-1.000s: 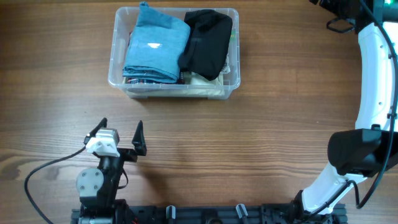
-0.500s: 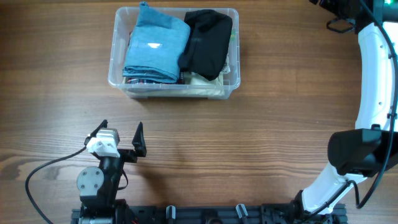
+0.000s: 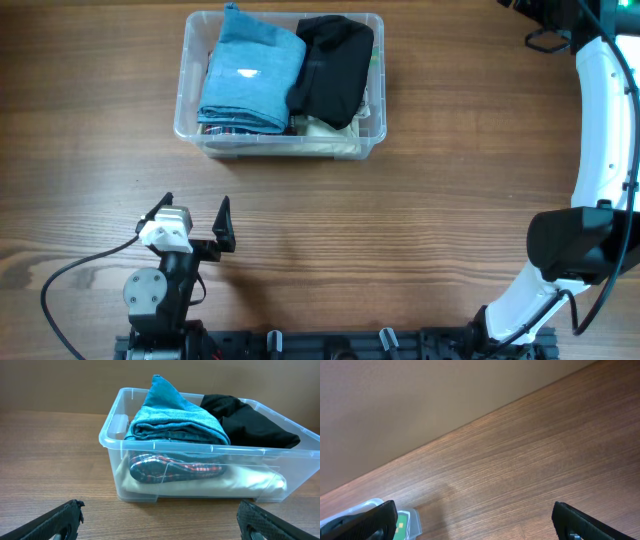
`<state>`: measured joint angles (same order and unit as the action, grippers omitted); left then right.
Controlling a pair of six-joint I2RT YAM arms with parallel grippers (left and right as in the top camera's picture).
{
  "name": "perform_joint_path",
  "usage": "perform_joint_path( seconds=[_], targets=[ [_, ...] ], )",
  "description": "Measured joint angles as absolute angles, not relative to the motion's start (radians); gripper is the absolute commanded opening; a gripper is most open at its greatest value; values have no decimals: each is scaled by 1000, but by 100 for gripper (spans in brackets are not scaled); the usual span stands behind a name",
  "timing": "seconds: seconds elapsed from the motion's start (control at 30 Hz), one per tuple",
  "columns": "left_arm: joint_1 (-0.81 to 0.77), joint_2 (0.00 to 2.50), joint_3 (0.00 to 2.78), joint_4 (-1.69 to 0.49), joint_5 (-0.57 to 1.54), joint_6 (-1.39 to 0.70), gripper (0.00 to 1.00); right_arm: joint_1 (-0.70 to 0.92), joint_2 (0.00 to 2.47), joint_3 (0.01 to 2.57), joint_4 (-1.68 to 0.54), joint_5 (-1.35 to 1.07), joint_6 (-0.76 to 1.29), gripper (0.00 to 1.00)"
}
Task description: Pack container
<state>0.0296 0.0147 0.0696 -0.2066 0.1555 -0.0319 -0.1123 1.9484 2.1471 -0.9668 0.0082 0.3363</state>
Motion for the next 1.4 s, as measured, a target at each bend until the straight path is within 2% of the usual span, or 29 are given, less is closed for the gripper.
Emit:
perform_joint_path(
  seconds=[0.23, 0.37, 0.5, 0.67, 0.77, 0.87, 1.0, 1.23, 1.4],
  targets=[
    [30, 15, 70, -207, 155, -32, 100, -100, 1901, 2146, -968, 8, 337, 100],
    [30, 14, 70, -207, 155, -32, 100, -39, 1677, 2109, -962, 8, 337, 100],
    [30, 14, 70, -207, 155, -32, 100, 52, 1429, 1937, -938, 20, 332, 100],
    [30, 14, 70, -207, 155, -32, 100, 63, 1204, 1626, -736, 43, 266, 100],
    [30, 13, 70, -207, 155, -32, 100, 60, 999, 1241, -369, -44, 110, 100],
    [30, 13, 70, -207, 155, -32, 100, 44, 825, 954, -164, -165, -35, 100],
    [30, 12, 70, -207, 155, -32, 100, 27, 598, 614, -16, -265, -130, 100],
    [30, 12, 70, -207, 155, -32, 100, 27, 260, 155, 163, -310, -171, 100],
    [30, 12, 70, -207, 155, -32, 100, 27, 162, 37, 196, -314, -178, 100]
  ],
)
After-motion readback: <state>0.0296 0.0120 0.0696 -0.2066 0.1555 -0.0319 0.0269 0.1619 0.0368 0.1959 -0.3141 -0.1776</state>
